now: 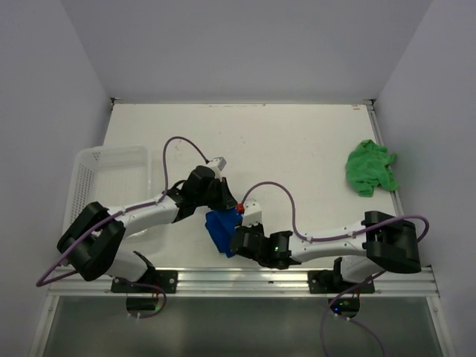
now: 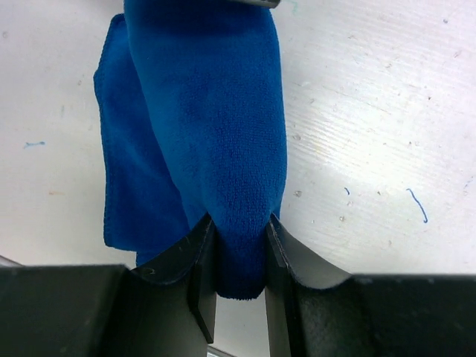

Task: Roll the towels
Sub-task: Roll the towel

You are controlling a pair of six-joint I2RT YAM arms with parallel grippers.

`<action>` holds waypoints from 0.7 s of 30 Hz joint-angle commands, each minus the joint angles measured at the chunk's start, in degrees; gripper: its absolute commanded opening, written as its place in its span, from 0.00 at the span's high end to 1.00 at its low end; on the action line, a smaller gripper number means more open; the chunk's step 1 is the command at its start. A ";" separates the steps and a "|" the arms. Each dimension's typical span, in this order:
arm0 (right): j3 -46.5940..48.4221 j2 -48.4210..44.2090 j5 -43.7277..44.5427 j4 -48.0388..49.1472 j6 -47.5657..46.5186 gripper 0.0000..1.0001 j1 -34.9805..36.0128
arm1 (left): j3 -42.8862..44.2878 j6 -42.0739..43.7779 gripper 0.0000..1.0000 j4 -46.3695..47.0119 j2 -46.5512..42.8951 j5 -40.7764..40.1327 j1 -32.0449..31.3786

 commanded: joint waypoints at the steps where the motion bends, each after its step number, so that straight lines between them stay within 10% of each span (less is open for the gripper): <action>1: 6.88 3.69 10.45 -11.47 -0.17 0.99 2.39 | 2.58 1.96 0.86 -1.90 -1.65 -0.90 0.40; 21: 31.33 28.74 23.73 -46.56 14.34 0.99 9.33 | -5.06 -0.58 0.86 3.11 -4.37 0.68 -1.36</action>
